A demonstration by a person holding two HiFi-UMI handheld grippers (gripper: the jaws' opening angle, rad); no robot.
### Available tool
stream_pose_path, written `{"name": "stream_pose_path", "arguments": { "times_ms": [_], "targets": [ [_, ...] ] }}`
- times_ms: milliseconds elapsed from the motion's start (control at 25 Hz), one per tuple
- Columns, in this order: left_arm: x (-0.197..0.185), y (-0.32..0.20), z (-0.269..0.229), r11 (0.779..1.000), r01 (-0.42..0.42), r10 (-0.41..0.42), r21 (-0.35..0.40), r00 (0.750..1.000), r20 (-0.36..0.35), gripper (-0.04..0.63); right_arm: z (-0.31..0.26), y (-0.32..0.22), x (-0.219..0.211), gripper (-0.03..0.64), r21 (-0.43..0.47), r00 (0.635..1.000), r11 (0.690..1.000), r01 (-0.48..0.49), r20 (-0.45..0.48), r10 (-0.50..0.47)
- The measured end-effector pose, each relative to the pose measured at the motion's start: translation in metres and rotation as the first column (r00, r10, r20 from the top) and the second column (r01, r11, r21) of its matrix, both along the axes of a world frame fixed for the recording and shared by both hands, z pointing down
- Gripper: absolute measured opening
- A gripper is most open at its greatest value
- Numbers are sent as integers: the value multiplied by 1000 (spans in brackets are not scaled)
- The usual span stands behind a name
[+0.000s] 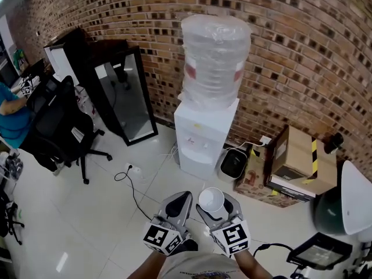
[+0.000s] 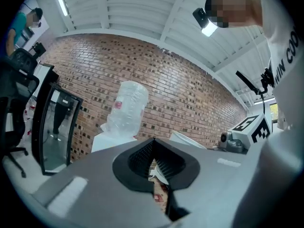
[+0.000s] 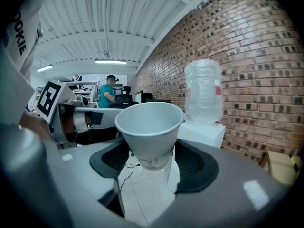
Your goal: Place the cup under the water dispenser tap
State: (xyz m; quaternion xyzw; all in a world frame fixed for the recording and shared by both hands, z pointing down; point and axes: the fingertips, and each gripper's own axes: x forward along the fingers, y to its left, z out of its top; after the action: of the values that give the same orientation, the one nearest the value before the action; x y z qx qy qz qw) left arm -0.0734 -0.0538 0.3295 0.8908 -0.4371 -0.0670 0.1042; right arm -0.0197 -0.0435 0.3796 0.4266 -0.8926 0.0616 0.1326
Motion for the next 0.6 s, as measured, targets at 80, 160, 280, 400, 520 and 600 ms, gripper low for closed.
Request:
{"name": "stream_pose_path", "arguments": {
  "times_ms": [80,160,280,400,520,600],
  "targets": [
    [-8,-15,-1,1000,-8,8,3,1000,0,-11,-4,-15,-9,308,16,1000,1000,-4,-16,4],
    [-15,-28,-1,1000,-16,16,3,1000,0,-11,-6,-28,-15,308,27,1000,1000,-13,-21,13],
    [-19,-43,-1,1000,-30,30,5,1000,-3,-10,-10,-44,-20,308,43,999,999,-23,-27,24],
    [-19,-53,2,999,-40,40,0,999,-3,-10,-9,-55,-21,308,45,999,998,-34,-27,36],
    [-18,-61,5,999,-46,46,-14,999,0,-11,-6,-64,-21,308,41,999,998,-38,-18,39],
    [-16,-65,8,999,-50,50,-21,999,2,-10,-3,-69,-22,308,34,999,999,-35,-20,35]
  ]
}}
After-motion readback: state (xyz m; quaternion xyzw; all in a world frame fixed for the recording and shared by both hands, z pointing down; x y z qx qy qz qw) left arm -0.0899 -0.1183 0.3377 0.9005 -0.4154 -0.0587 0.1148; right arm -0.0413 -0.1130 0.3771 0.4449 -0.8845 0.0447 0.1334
